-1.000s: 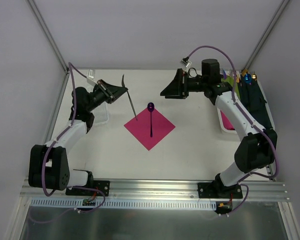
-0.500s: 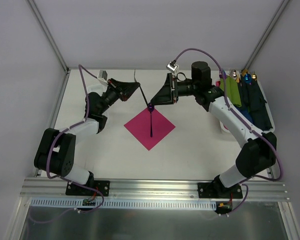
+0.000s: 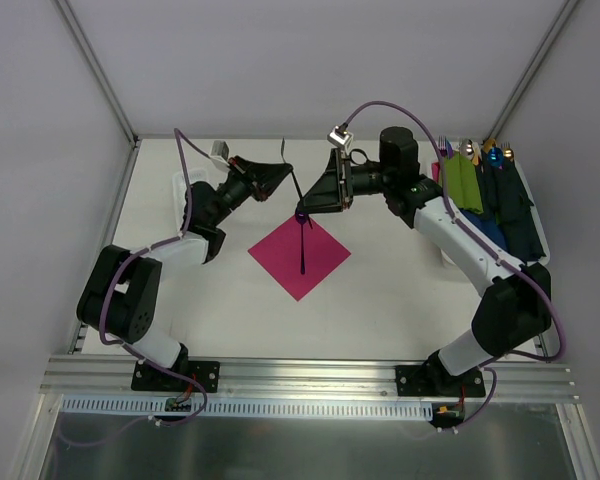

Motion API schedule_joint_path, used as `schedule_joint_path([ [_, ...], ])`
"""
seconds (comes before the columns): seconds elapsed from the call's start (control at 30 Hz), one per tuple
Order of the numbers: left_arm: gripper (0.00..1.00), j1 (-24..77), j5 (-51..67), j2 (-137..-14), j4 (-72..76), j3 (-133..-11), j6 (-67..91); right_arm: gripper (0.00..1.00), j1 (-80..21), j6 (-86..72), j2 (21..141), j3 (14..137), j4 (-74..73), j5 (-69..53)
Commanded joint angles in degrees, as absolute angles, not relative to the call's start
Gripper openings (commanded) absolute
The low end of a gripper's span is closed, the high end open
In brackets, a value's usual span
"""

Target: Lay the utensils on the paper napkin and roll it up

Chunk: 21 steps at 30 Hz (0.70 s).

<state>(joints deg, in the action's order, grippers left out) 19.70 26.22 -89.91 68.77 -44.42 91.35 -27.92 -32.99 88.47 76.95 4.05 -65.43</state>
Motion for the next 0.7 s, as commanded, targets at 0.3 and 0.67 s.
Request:
schedule_joint_path([
  [0.3, 0.00, 20.65, 24.96, -90.62, 96.33, -48.78, 93.43, 0.87, -22.52, -35.07, 85.52, 80.15, 7.29, -66.01],
  [0.67, 0.00, 20.92, 25.58, -90.79, 96.33, -52.56, 94.83, 0.86, -19.77, -35.51, 85.69, 77.61, 7.03, -64.77],
])
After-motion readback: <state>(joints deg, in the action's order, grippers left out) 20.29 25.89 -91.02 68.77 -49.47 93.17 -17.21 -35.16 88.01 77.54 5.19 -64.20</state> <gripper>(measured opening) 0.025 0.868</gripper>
